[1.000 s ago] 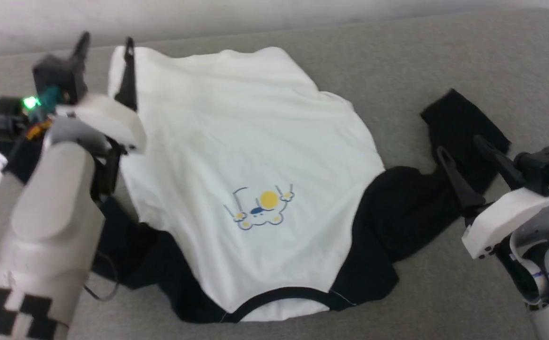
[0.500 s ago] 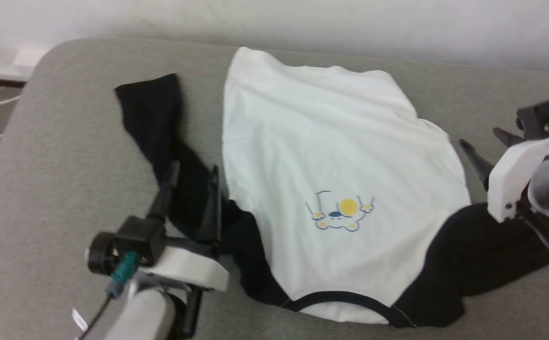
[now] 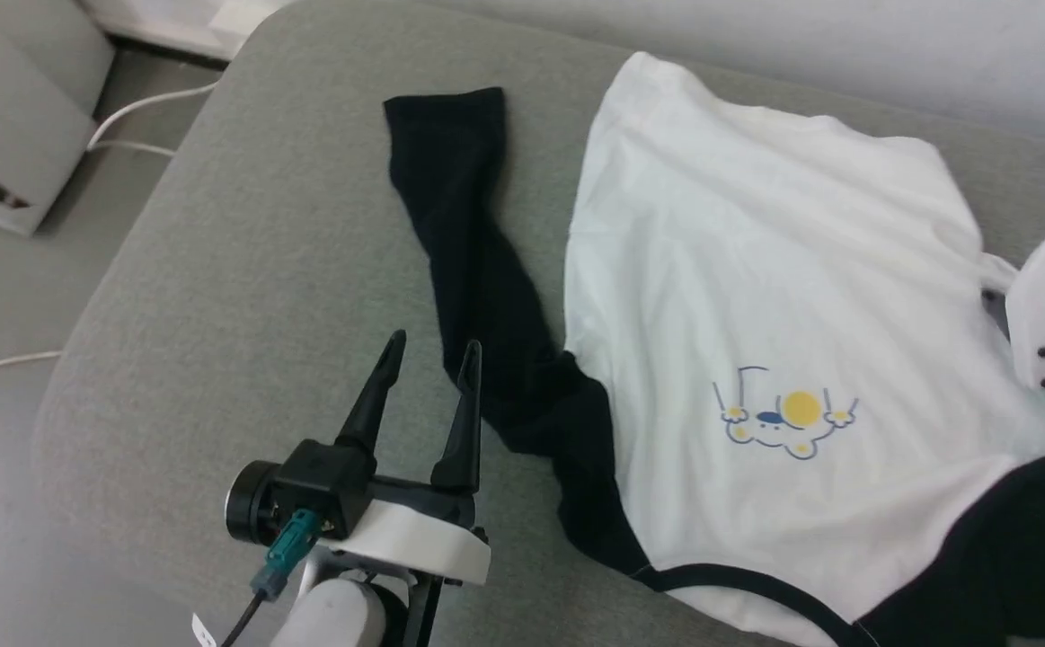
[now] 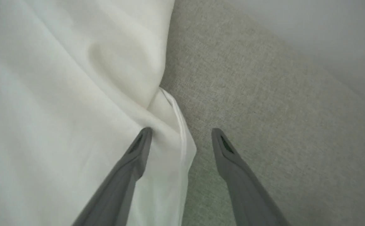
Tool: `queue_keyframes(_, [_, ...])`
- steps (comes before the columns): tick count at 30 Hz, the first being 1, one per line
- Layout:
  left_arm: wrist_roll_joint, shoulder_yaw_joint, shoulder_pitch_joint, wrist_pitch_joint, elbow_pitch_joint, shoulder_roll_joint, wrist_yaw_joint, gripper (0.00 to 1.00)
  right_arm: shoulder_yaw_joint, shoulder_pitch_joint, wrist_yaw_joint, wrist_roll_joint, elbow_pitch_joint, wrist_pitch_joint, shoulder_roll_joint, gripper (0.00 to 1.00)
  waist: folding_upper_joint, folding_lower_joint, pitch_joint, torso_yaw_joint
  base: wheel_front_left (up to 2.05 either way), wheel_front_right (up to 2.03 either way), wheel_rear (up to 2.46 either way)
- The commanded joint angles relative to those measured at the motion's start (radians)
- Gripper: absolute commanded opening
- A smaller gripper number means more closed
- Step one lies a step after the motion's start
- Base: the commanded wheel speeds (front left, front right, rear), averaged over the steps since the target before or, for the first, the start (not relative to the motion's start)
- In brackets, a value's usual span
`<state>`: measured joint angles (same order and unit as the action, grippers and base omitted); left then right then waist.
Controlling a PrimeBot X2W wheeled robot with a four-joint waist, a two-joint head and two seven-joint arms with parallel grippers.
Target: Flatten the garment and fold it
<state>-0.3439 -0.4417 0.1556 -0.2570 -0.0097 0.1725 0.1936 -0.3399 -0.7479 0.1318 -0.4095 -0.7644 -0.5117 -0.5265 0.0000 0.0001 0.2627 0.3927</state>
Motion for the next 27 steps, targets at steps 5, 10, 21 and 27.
queue_keyframes(5, [0.025,0.020,-0.002,-0.005,0.004,-0.019,-0.017,1.00,-0.070,0.003,-0.001,-0.033,-0.083,-0.020,-0.015,1.00,0.0000,-0.0001,0.038,0.047,0.00,0.00,0.00])
queue_keyframes(10, [0.039,0.042,-0.012,-0.005,0.014,-0.024,-0.026,1.00,-0.117,-0.004,-0.001,-0.075,-0.097,0.034,-0.025,0.00,0.0000,-0.0001,0.024,0.018,0.00,0.00,0.00])
queue_keyframes(21, [0.055,0.061,-0.027,-0.005,0.035,-0.026,-0.054,1.00,0.010,-0.114,-0.001,-0.017,-0.131,0.393,-0.041,0.00,0.0000,-0.0001,-0.055,-0.085,0.00,0.00,0.00])
queue_keyframes(27, [0.056,0.064,-0.035,-0.005,0.041,-0.021,-0.059,1.00,0.148,-0.138,-0.001,0.127,-0.233,0.477,-0.025,0.00,0.0000,-0.0001,-0.060,-0.114,0.00,0.00,0.00])
